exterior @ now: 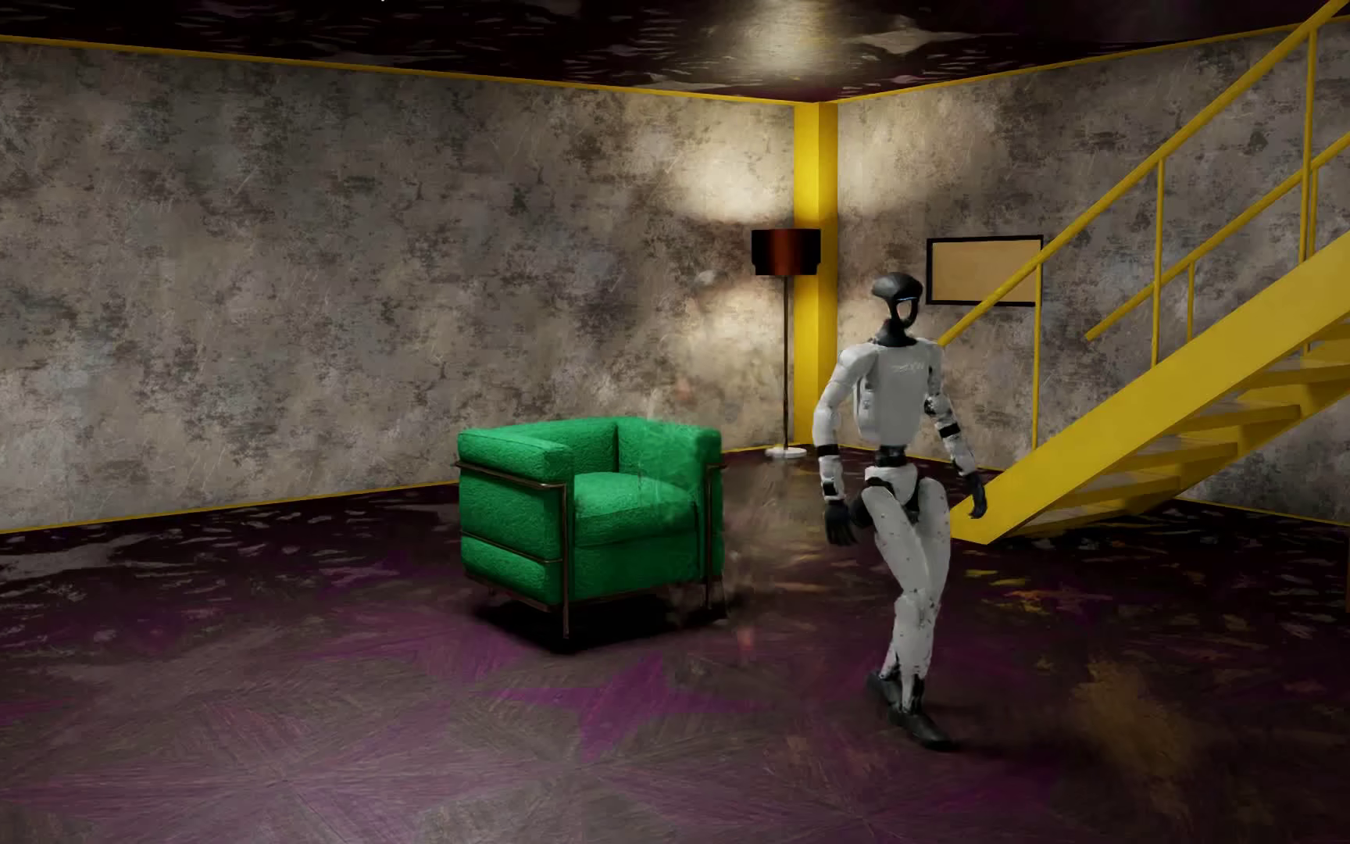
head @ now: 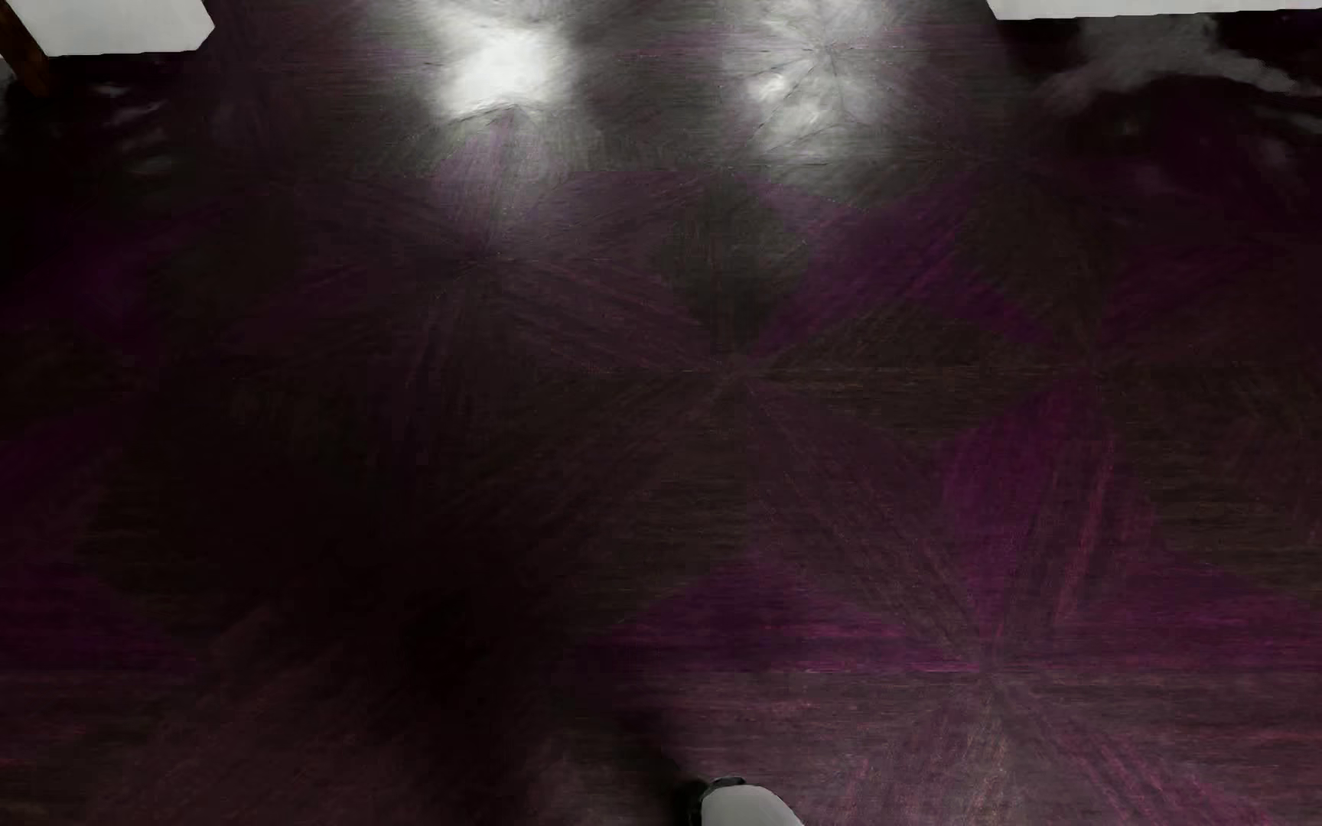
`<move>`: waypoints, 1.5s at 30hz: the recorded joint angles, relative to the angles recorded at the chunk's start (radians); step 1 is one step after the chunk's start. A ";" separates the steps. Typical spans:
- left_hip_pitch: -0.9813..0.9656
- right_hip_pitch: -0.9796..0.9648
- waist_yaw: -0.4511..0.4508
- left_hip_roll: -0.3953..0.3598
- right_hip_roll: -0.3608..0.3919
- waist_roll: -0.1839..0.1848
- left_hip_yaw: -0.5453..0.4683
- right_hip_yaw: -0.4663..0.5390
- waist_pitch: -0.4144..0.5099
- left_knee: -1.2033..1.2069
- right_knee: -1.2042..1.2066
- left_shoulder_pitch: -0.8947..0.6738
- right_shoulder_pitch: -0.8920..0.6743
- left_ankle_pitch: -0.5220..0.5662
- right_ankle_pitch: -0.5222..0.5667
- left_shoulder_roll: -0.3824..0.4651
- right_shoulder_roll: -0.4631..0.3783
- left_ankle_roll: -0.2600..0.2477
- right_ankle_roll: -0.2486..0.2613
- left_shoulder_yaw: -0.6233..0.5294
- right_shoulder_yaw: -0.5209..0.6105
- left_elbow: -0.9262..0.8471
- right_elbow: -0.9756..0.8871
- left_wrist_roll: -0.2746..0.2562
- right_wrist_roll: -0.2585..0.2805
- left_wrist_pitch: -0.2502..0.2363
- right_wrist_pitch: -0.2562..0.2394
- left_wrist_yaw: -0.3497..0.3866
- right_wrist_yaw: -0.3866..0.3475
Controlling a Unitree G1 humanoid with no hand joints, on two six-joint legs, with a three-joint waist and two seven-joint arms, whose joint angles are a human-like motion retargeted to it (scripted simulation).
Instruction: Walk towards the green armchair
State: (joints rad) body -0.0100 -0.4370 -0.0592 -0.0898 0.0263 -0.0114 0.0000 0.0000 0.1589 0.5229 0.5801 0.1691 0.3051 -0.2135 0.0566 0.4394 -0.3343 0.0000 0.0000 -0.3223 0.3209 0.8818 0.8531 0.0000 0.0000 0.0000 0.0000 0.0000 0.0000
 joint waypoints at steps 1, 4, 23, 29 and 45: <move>0.023 0.010 -0.019 -0.002 -0.016 0.002 0.000 0.000 0.001 0.014 -0.137 -0.005 0.020 -0.033 -0.097 0.004 -0.003 0.000 0.000 0.001 0.006 -0.015 0.015 0.000 0.000 0.000 0.000 0.000 0.000; 0.113 0.025 -0.057 -0.014 -0.094 -0.014 0.000 0.000 -0.005 0.051 -0.305 0.011 0.110 -0.139 -0.250 0.002 0.002 0.000 0.000 0.003 0.023 -0.053 0.066 0.000 0.000 0.000 0.000 0.000 0.000; -0.012 0.343 0.067 0.080 0.146 -0.098 0.000 0.000 -0.074 0.352 -0.147 0.094 -0.071 -0.033 -0.232 -0.033 -0.089 0.000 0.000 -0.167 -0.119 0.126 -0.072 0.000 0.000 0.000 0.000 0.000 0.000; 0.015 0.429 0.223 0.122 0.063 -0.084 0.000 0.000 -0.112 0.140 -0.169 0.195 -0.182 -0.028 -0.344 -0.039 -0.063 0.000 0.000 -0.114 -0.191 0.196 0.042 0.000 0.000 0.000 0.000 0.000 0.000; -0.419 0.606 0.217 0.104 -0.009 -0.018 0.000 0.000 0.022 -0.255 -0.150 0.245 0.034 0.058 -0.112 -0.011 -0.028 0.000 0.000 -0.096 0.007 0.151 0.280 0.000 0.000 0.000 0.000 0.000 0.000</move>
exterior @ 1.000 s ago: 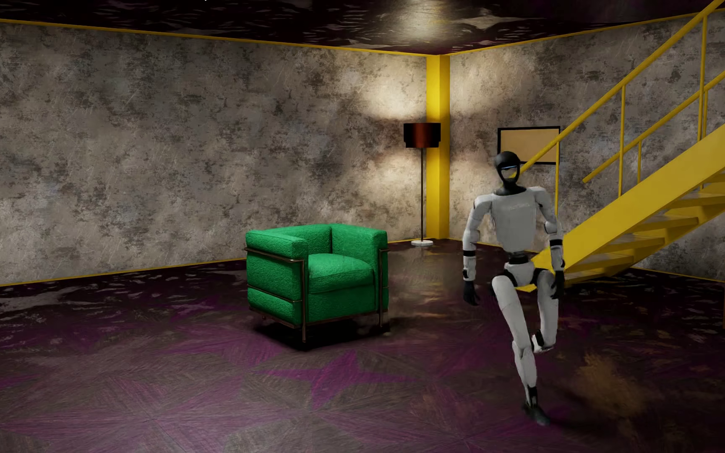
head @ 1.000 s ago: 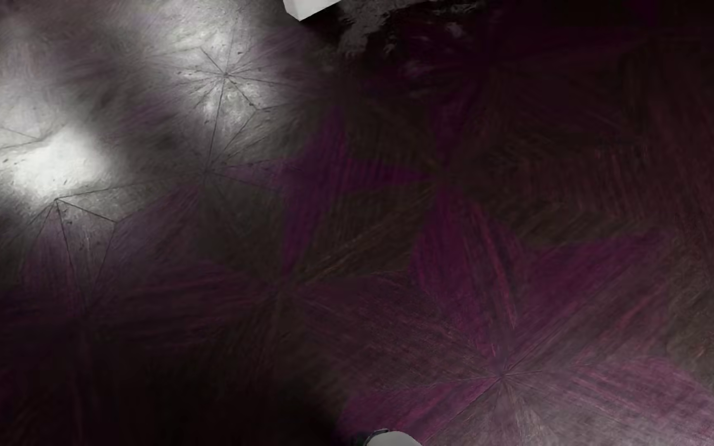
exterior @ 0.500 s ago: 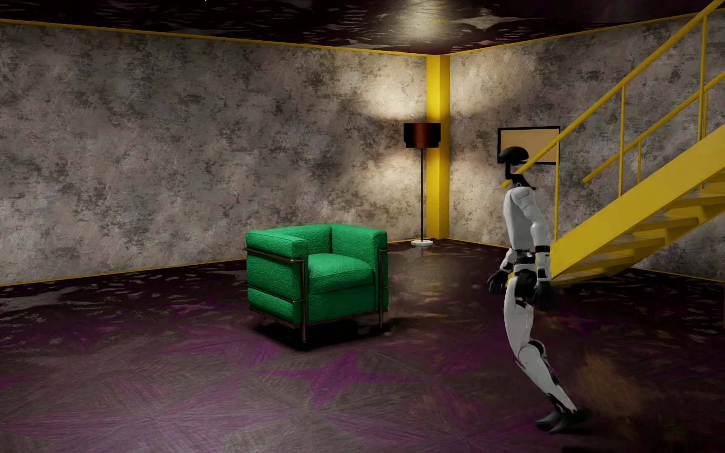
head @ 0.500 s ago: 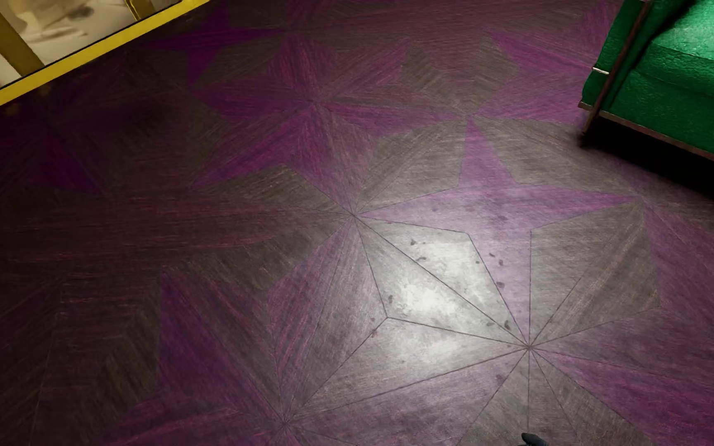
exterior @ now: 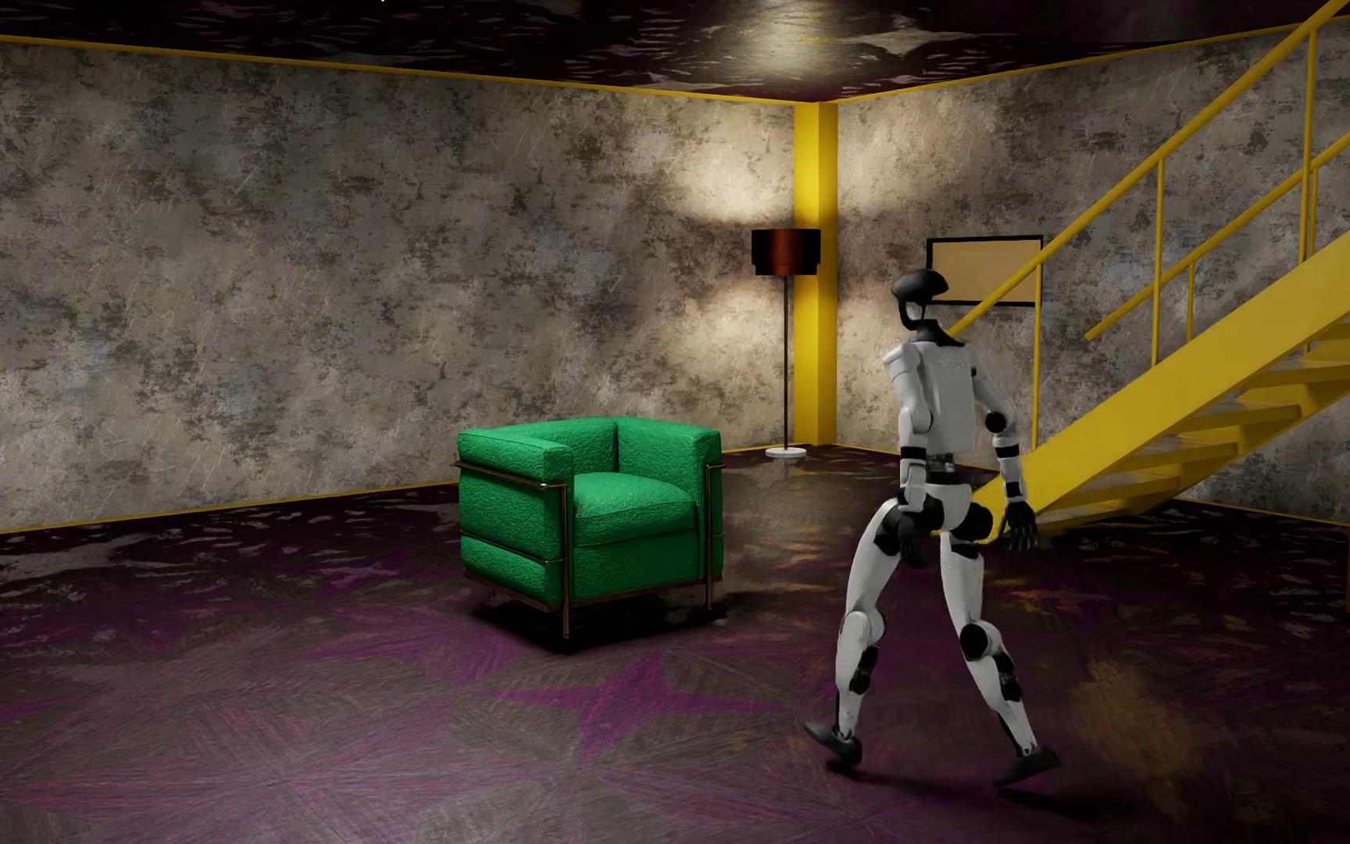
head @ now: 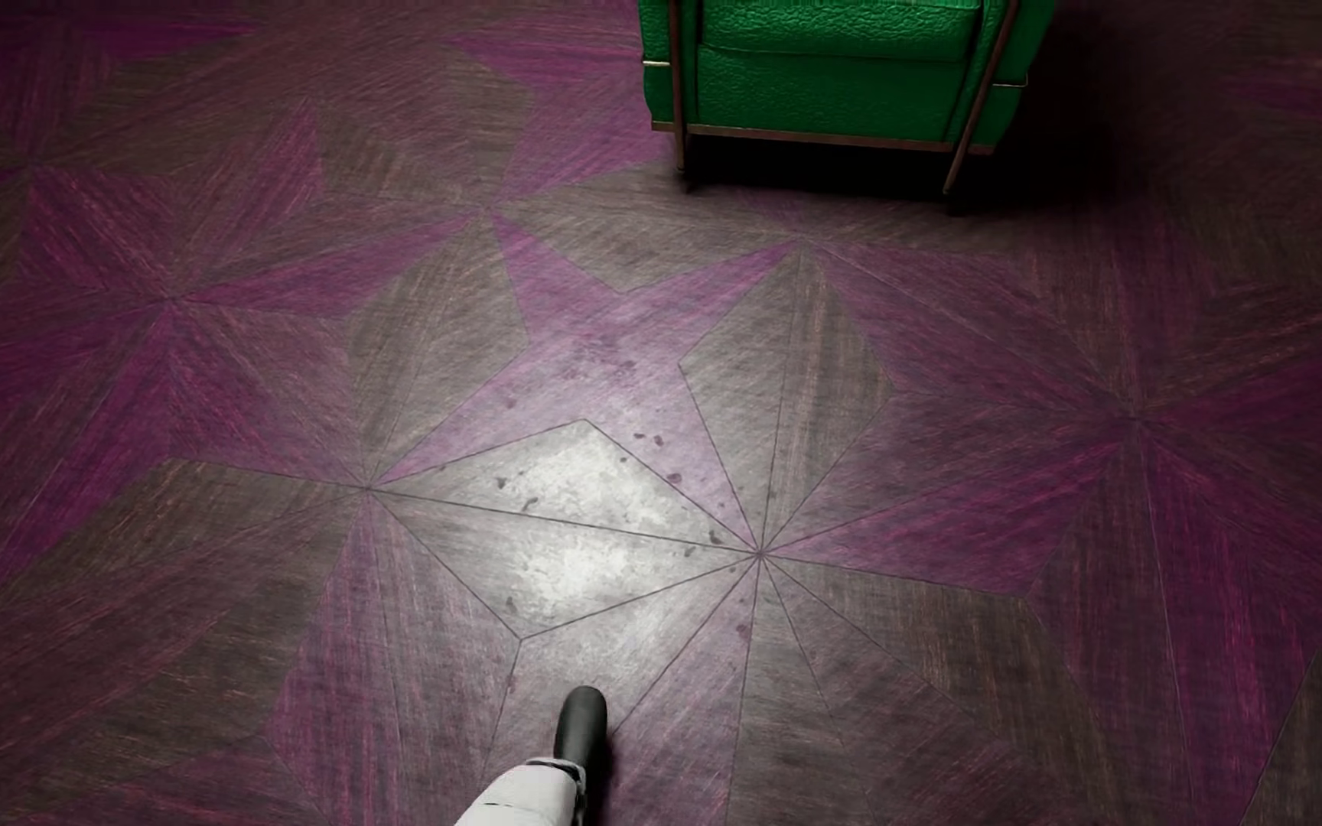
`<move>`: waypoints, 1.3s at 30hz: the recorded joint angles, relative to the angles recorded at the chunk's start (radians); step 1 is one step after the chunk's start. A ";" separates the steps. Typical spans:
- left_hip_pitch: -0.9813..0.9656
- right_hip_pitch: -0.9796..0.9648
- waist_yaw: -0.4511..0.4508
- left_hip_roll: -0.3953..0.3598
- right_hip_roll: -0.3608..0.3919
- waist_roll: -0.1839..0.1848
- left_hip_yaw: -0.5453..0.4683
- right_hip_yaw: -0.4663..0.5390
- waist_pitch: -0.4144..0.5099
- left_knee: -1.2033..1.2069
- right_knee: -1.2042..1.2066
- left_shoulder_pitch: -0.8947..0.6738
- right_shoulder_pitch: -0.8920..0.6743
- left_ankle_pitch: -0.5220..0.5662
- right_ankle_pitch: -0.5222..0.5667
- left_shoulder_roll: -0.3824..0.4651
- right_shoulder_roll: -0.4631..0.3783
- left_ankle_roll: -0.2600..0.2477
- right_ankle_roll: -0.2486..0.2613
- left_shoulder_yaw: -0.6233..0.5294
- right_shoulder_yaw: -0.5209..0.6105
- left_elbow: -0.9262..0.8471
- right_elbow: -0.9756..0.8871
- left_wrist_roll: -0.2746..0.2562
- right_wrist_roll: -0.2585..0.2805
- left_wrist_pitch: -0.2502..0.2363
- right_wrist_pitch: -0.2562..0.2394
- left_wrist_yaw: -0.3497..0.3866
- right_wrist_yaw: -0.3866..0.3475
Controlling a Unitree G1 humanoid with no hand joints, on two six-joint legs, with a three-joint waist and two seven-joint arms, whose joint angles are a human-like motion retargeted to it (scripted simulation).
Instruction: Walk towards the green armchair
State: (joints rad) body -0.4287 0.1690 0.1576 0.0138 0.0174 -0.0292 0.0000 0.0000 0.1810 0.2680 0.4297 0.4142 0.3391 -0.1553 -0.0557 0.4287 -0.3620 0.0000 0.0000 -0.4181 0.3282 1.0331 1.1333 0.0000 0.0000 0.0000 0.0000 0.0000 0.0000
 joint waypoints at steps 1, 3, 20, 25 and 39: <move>-0.016 0.025 0.020 -0.007 -0.001 0.014 0.000 0.000 0.002 0.002 0.004 0.011 -0.001 -0.014 0.003 -0.001 -0.001 0.000 0.000 0.003 0.003 -0.012 -0.004 0.000 0.000 0.000 0.000 0.000 0.000; -0.013 0.091 0.067 -0.019 -0.006 0.043 0.000 0.000 0.003 -0.060 0.015 0.050 -0.005 -0.070 0.002 -0.006 -0.006 0.000 0.000 0.016 0.003 -0.059 -0.052 0.000 0.000 0.000 0.000 0.000 0.000; 0.483 -0.576 -0.127 -0.164 0.023 -0.053 0.000 0.000 -0.015 0.283 0.145 -0.101 0.001 -0.025 -0.031 -0.003 0.040 0.000 0.000 0.044 0.064 -0.143 -0.176 0.000 0.000 0.000 0.000 0.000 0.000; 0.749 -0.551 -0.265 -0.174 -0.054 -0.059 0.000 0.000 -0.026 0.258 -0.078 -0.059 0.079 -0.108 -0.246 0.004 0.044 0.000 0.000 0.046 0.013 -0.128 -0.126 0.000 0.000 0.000 0.000 0.000 0.000; 0.369 -0.331 -0.135 -0.070 0.075 0.039 0.000 0.000 -0.055 0.422 0.018 -0.096 -0.126 -0.052 0.006 -0.074 -0.015 0.000 0.000 0.024 -0.132 -0.100 -0.492 0.000 0.000 0.000 0.000 0.000 0.000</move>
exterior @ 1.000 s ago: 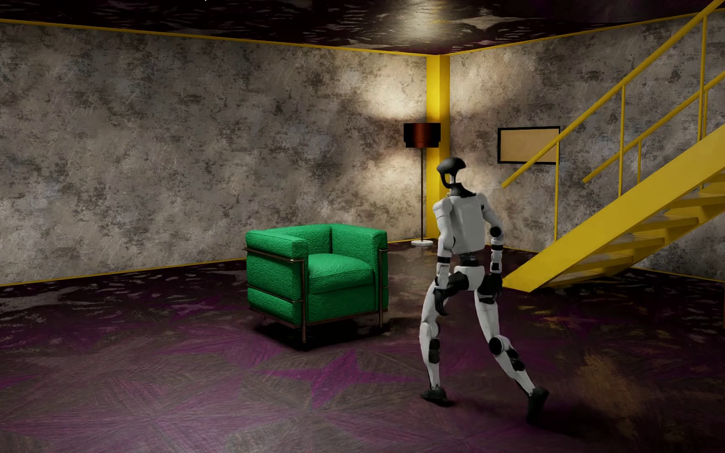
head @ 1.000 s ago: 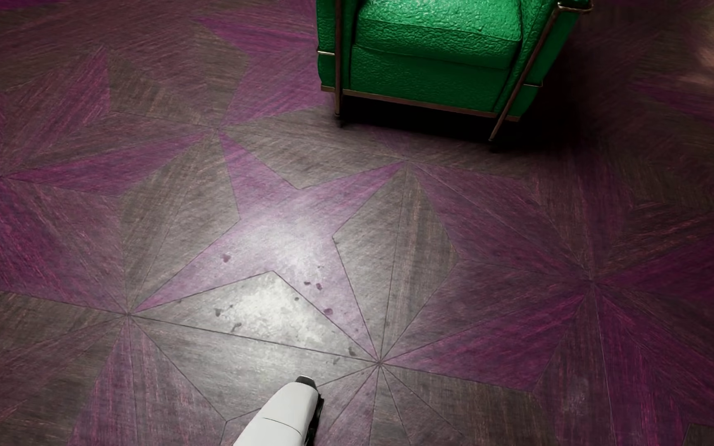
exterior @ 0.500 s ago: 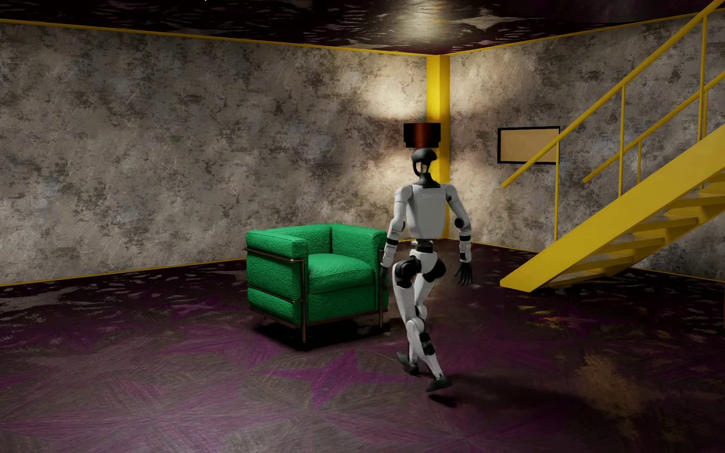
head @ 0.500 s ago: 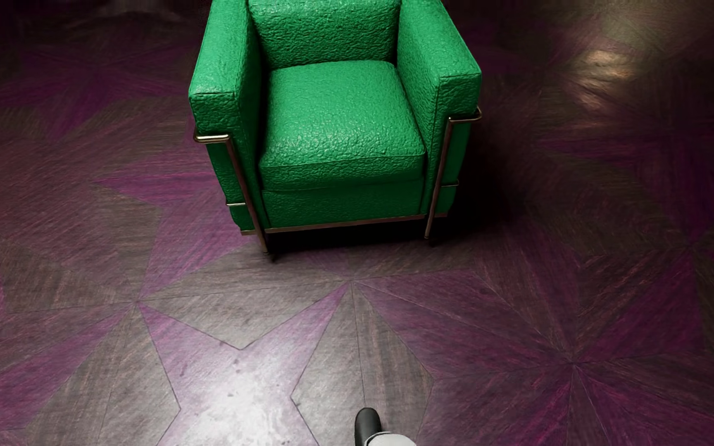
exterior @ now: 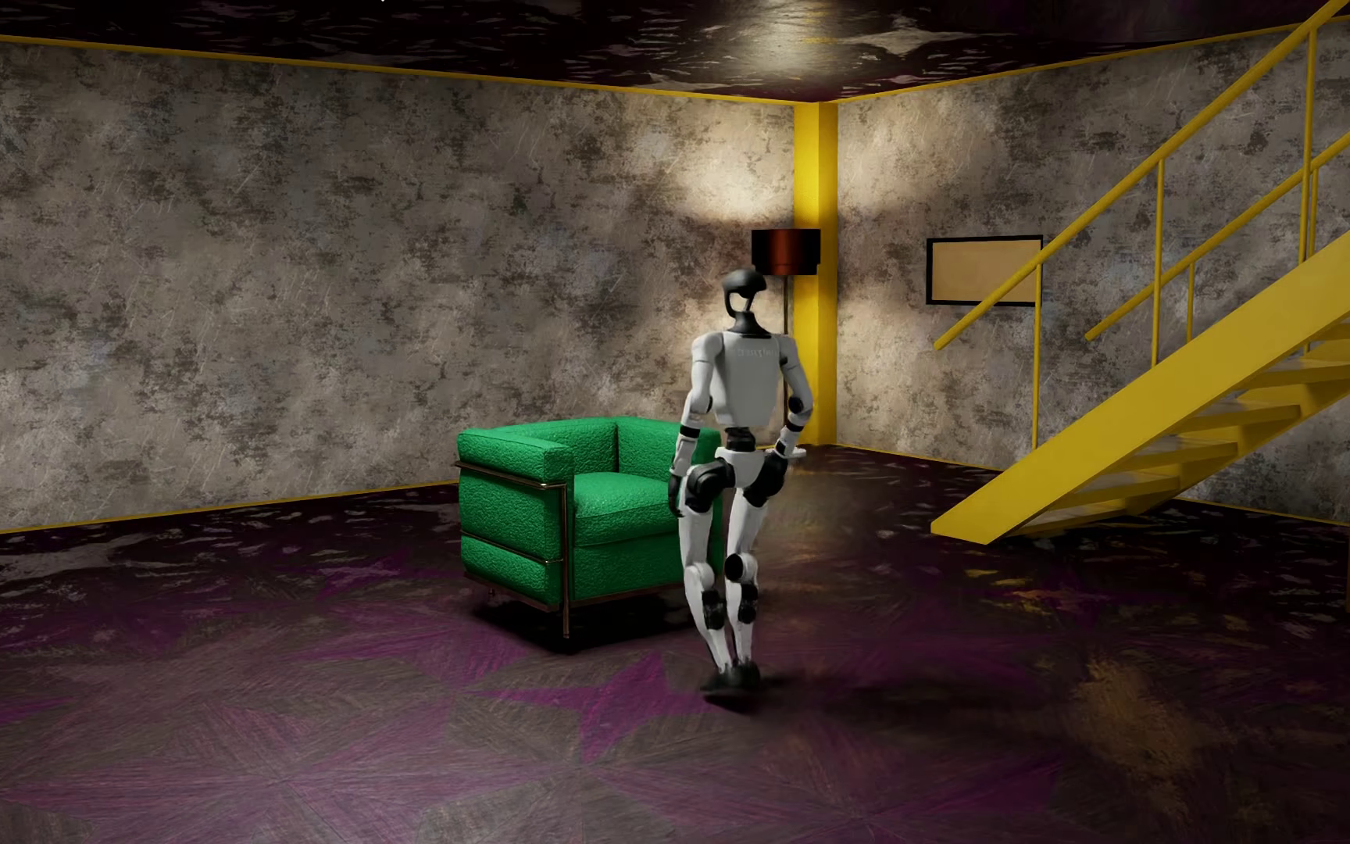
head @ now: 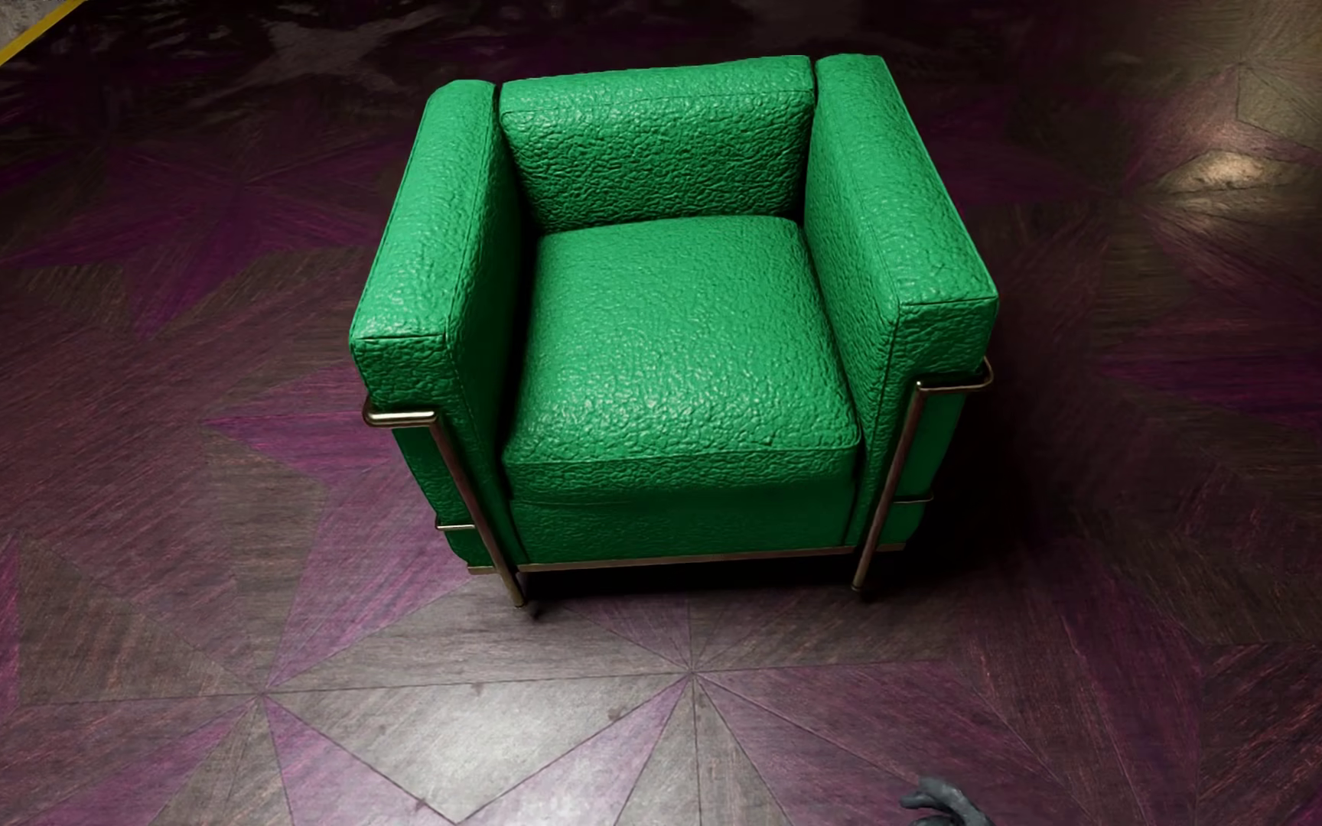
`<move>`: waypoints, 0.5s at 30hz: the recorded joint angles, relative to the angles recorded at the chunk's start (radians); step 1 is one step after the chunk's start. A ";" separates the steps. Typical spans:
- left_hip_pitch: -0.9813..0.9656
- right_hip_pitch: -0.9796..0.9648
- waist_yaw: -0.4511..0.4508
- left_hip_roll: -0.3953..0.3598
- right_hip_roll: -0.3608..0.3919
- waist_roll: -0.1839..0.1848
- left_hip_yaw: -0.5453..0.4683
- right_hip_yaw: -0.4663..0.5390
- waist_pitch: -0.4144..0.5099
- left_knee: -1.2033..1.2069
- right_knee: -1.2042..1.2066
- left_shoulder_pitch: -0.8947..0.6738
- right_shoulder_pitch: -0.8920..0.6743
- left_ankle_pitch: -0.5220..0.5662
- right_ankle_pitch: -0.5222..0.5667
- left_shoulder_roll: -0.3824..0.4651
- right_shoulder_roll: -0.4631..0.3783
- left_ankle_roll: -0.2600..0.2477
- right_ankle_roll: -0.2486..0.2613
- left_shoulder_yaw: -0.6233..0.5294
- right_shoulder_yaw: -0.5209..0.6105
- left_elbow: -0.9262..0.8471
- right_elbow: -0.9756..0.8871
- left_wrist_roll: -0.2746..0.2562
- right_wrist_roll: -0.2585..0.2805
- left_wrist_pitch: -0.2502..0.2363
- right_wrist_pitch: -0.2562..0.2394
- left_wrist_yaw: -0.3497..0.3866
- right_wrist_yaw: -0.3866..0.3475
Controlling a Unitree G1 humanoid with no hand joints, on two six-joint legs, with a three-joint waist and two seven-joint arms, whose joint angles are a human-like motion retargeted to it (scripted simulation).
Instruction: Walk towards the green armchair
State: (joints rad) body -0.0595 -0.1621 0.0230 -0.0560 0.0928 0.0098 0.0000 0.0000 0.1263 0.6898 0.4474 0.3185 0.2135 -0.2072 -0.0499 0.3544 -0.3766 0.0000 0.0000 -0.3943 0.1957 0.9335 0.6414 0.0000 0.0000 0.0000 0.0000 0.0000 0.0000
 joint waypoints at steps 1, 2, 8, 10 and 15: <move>-0.007 0.025 0.009 -0.002 -0.003 -0.006 0.000 0.000 0.000 -0.065 -0.011 -0.001 -0.009 -0.014 -0.019 0.003 -0.005 0.000 0.000 0.012 -0.005 -0.012 -0.010 0.000 0.000 0.000 0.000 0.000 0.000; -0.013 0.045 0.015 -0.003 -0.006 -0.010 0.000 0.000 0.000 -0.122 -0.019 -0.001 -0.016 -0.021 -0.034 0.006 -0.007 0.000 0.000 0.020 -0.005 -0.025 0.000 0.000 0.000 0.000 0.000 0.000 0.000; 0.019 0.173 -0.010 0.011 -0.014 0.014 0.000 0.000 -0.006 -0.193 -0.074 0.030 0.092 0.164 -0.137 -0.018 0.022 0.000 0.000 0.032 0.062 -0.048 0.254 0.000 0.000 0.000 0.000 0.000 0.000; 0.061 0.209 -0.027 0.005 -0.024 0.021 0.000 0.000 -0.021 -0.237 -0.076 0.048 0.156 0.125 -0.187 -0.025 0.043 0.000 0.000 0.034 0.092 -0.041 0.358 0.000 0.000 0.000 0.000 0.000 0.000; 0.124 0.222 -0.051 -0.003 -0.043 0.027 0.000 0.000 -0.052 -0.411 -0.113 0.049 0.235 -0.023 -0.189 -0.030 0.084 0.000 0.000 0.022 0.168 0.003 0.550 0.000 0.000 0.000 0.000 0.000 0.000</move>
State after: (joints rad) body 0.0644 0.0601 -0.0279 -0.0587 0.0499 0.0371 0.0000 0.0000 0.0739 0.2792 0.3339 0.3671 0.4489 -0.2303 -0.2386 0.3239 -0.2924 0.0000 0.0000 -0.3726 0.3632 0.9365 1.1910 0.0000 0.0000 0.0000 0.0000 0.0000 0.0000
